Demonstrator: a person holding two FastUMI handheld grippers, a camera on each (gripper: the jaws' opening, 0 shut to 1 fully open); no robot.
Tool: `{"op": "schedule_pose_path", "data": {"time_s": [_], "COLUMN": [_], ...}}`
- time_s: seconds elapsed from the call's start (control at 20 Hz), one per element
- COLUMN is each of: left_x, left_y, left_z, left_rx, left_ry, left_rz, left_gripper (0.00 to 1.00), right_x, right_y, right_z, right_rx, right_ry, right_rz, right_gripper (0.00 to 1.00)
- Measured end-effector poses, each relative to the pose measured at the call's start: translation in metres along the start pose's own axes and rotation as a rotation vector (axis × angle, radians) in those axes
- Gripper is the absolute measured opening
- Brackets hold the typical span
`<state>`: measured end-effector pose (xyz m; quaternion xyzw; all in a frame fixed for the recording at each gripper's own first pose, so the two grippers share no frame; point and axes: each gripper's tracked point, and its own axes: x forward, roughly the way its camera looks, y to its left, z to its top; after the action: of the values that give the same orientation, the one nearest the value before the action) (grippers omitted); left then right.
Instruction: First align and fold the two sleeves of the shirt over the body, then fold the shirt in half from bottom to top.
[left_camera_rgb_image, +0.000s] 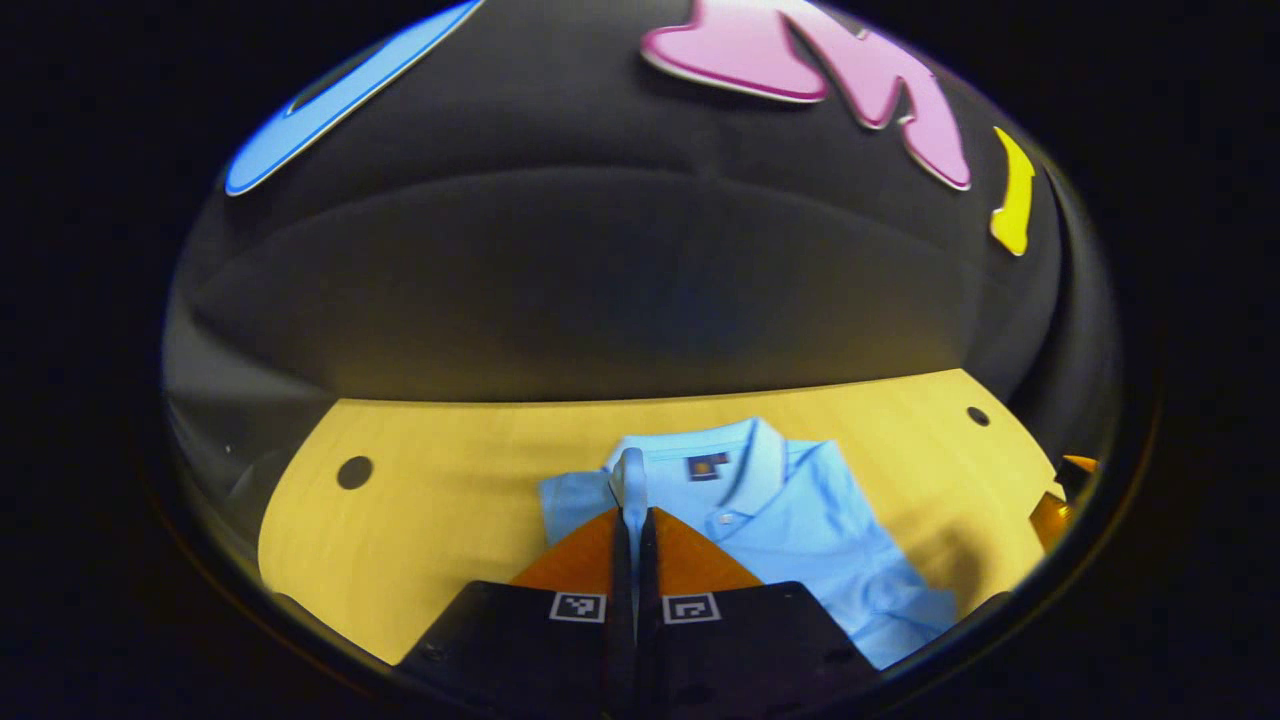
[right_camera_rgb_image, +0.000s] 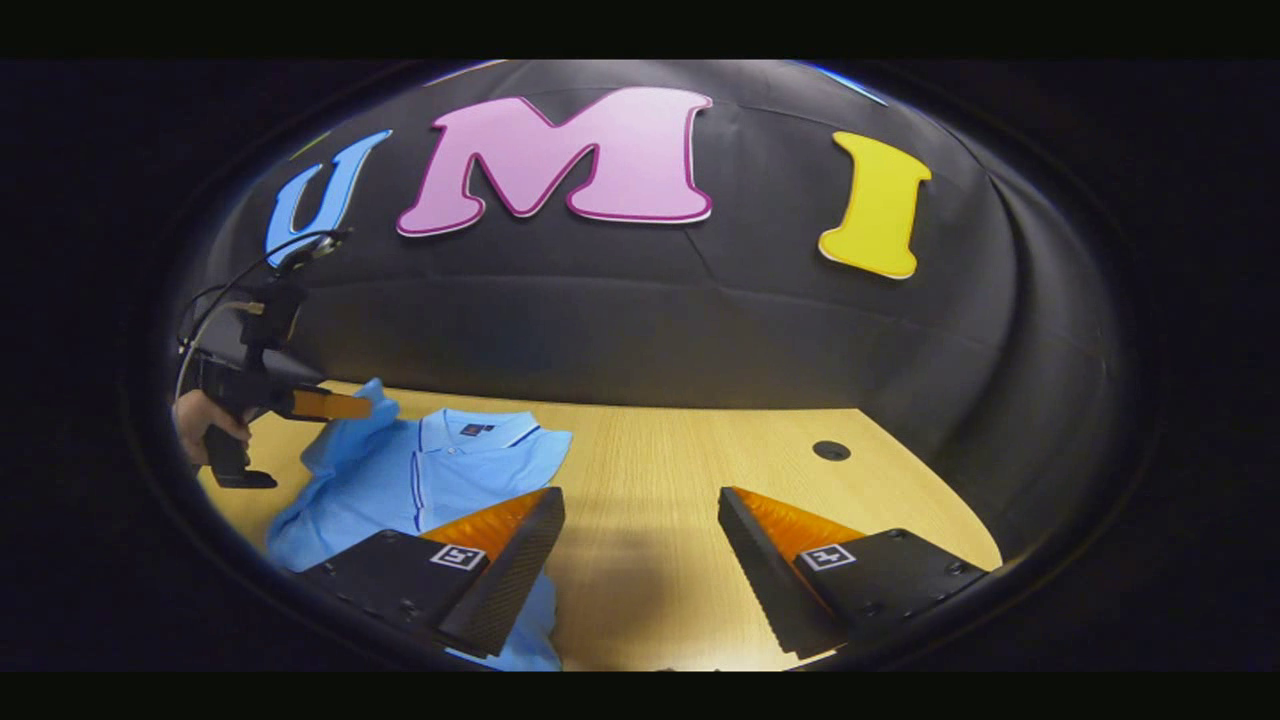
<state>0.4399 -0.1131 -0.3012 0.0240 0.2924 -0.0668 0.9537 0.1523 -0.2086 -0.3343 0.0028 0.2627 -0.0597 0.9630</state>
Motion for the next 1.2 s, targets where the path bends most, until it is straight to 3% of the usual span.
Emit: {"op": "schedule_pose_path", "data": {"time_s": [0.1,0.25,0.3,0.45,0.5,0.95,1.2], "left_x": [-0.003,-0.014,-0.019,-0.043,-0.053,-0.195,-0.274], "left_y": [-0.033,-0.070,-0.080,-0.085,-0.084,-0.037,0.007], "left_z": [-0.002,-0.002,-0.001,-0.005,-0.007,-0.046,-0.129], "left_rx": [-0.031,-0.082,-0.085,-0.041,-0.022,0.061,0.013], "left_ry": [0.001,0.007,0.005,-0.020,-0.027,-0.111,-0.032], "left_rz": [-0.070,-0.171,-0.193,-0.208,-0.203,-0.153,-0.077], "left_gripper": [0.09,0.20,0.31,0.84,0.96,0.97,0.97], "right_x": [-0.007,-0.022,-0.027,-0.050,-0.057,-0.142,-0.190], "right_y": [-0.001,-0.002,-0.001,0.008,0.011,0.044,0.066], "right_z": [-0.003,-0.005,-0.007,-0.013,-0.013,-0.013,-0.062], "right_rx": [-0.007,-0.001,0.002,0.014,0.014,0.045,0.048], "right_ry": [0.005,0.005,0.008,0.026,0.024,-0.004,0.112], "right_rz": [-0.002,-0.012,-0.014,0.003,0.002,0.025,0.050], "right_gripper": [0.97,0.97,0.97,0.96,0.97,0.97,0.96]}}
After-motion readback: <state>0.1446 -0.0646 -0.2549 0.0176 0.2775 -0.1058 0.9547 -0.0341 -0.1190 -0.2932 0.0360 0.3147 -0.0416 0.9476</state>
